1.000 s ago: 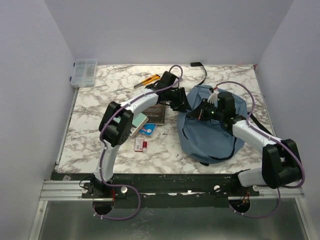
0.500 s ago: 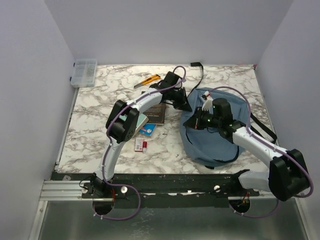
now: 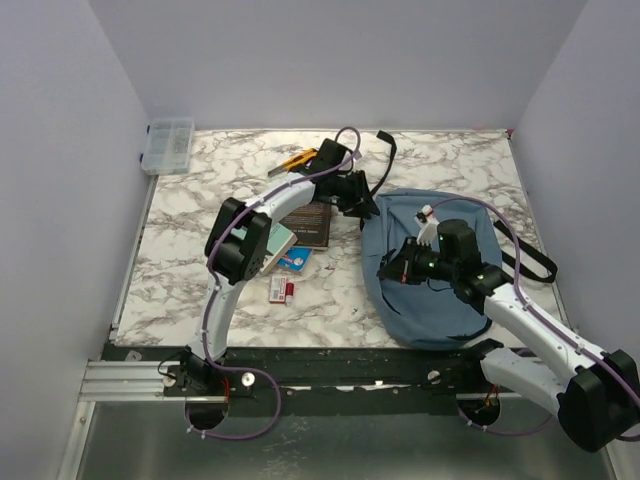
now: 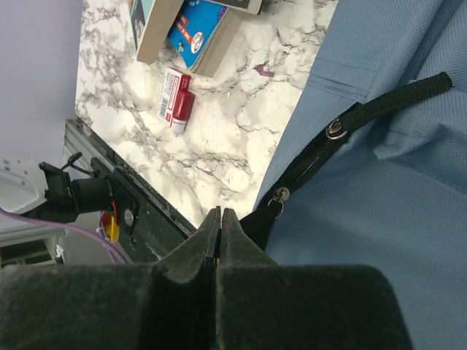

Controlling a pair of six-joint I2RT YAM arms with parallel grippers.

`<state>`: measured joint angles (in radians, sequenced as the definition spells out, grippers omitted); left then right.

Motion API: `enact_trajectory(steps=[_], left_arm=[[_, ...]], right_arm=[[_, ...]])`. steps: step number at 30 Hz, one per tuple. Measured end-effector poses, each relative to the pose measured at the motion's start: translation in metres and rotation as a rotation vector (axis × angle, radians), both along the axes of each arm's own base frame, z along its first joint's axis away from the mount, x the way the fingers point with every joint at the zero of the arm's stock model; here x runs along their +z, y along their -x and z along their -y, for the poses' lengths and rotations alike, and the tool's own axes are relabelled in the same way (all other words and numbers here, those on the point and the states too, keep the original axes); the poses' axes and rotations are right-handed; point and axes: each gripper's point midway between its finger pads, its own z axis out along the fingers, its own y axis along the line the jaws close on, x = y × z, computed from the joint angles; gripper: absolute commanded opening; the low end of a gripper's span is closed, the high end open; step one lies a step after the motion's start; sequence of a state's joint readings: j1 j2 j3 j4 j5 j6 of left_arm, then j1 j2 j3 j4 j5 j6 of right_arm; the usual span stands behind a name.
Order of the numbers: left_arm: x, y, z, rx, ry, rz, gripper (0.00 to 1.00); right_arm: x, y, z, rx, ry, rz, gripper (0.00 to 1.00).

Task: Pack the student bag
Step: Unzip the student bag at the center of the board.

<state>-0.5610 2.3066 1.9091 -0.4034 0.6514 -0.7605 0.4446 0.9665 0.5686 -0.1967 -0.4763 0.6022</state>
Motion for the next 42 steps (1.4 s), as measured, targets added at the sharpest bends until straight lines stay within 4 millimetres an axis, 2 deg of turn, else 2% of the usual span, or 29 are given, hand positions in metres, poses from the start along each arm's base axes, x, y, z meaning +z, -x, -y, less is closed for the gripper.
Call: enact_trajectory(steps=[2, 4, 8, 11, 14, 16, 19, 22, 24, 27, 31, 39, 42], left_arm=[[-0.001, 0.011, -0.009, 0.004, -0.014, -0.015, 0.66], [0.003, 0.031, -0.021, 0.006, -0.034, -0.029, 0.72], [0.022, 0.072, -0.042, 0.017, -0.064, -0.016, 0.75], [0.034, 0.103, -0.049, 0.012, -0.061, -0.006, 0.75], [0.031, 0.13, -0.039, -0.027, -0.056, -0.032, 0.75], [0.02, 0.146, -0.026, -0.065, -0.065, -0.067, 0.74], [0.003, 0.159, -0.01, -0.101, -0.083, -0.101, 0.6], [-0.009, 0.154, 0.003, -0.113, -0.088, -0.132, 0.38], [-0.014, 0.145, 0.006, -0.108, -0.086, -0.147, 0.28], [-0.009, 0.111, 0.01, -0.069, -0.057, -0.13, 0.15], [0.016, 0.069, 0.018, -0.046, 0.02, -0.077, 0.0], [0.063, 0.022, 0.027, -0.028, 0.124, 0.031, 0.0], [0.076, 0.0, 0.018, -0.009, 0.147, 0.062, 0.37]], right_arm=[[-0.002, -0.001, -0.001, -0.004, 0.0, -0.013, 0.01], [-0.004, -0.004, -0.002, -0.004, 0.005, -0.022, 0.01], [-0.005, -0.012, -0.004, -0.007, 0.015, -0.025, 0.0], [-0.006, -0.012, -0.004, -0.003, 0.02, -0.021, 0.01], [-0.006, -0.013, -0.004, 0.004, 0.025, -0.007, 0.01], [-0.006, -0.013, -0.004, 0.008, 0.029, -0.001, 0.01], [-0.005, -0.013, -0.005, 0.018, 0.032, 0.005, 0.01], [-0.002, -0.013, -0.006, 0.023, 0.026, 0.012, 0.01], [-0.001, -0.013, -0.006, 0.02, 0.022, 0.011, 0.01], [0.002, -0.012, -0.007, 0.014, 0.012, 0.008, 0.01], [-0.001, -0.01, -0.008, 0.007, 0.006, -0.001, 0.01], [-0.006, -0.004, -0.017, 0.021, 0.006, -0.028, 0.01], [-0.014, -0.005, -0.018, 0.017, 0.024, -0.049, 0.01]])
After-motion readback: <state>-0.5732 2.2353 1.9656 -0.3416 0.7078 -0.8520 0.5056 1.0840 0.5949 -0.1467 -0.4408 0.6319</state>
